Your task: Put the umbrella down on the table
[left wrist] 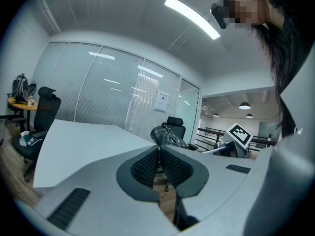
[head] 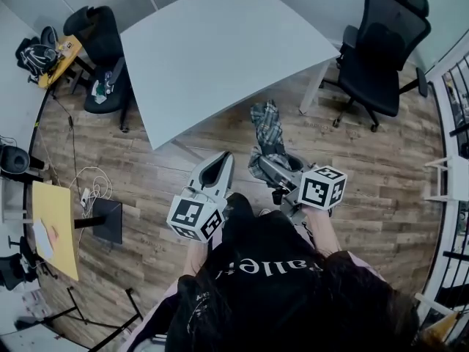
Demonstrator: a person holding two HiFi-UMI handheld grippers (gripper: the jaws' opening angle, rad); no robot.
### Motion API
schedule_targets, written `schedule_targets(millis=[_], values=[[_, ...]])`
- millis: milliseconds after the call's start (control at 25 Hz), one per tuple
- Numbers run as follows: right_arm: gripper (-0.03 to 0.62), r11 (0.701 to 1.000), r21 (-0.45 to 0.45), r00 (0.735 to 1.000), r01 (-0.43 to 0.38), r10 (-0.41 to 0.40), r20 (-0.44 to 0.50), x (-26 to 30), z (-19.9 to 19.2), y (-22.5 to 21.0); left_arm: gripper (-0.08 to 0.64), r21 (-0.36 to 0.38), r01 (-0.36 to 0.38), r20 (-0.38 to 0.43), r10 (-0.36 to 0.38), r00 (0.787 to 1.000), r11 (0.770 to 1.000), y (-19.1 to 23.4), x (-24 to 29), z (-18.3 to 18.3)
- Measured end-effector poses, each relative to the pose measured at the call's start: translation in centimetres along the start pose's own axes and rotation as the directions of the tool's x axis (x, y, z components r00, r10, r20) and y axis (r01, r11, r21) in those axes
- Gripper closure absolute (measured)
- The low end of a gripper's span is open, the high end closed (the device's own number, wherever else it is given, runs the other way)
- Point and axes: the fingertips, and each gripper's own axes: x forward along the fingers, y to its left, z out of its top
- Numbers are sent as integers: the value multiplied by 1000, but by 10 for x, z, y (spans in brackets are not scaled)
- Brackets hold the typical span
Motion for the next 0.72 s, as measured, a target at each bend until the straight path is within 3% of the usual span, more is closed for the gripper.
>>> schedule_targets(millis=[280,720], values=[[359,1000,9,1000,-2,2,1,4,0,-5,531,2,-12,-7,12,1000,1000,7,3,-4],[359,999,10,999,51,-51,3,66,44,-36,531,-3,9,6,-9,1000,1000,83,59,20]])
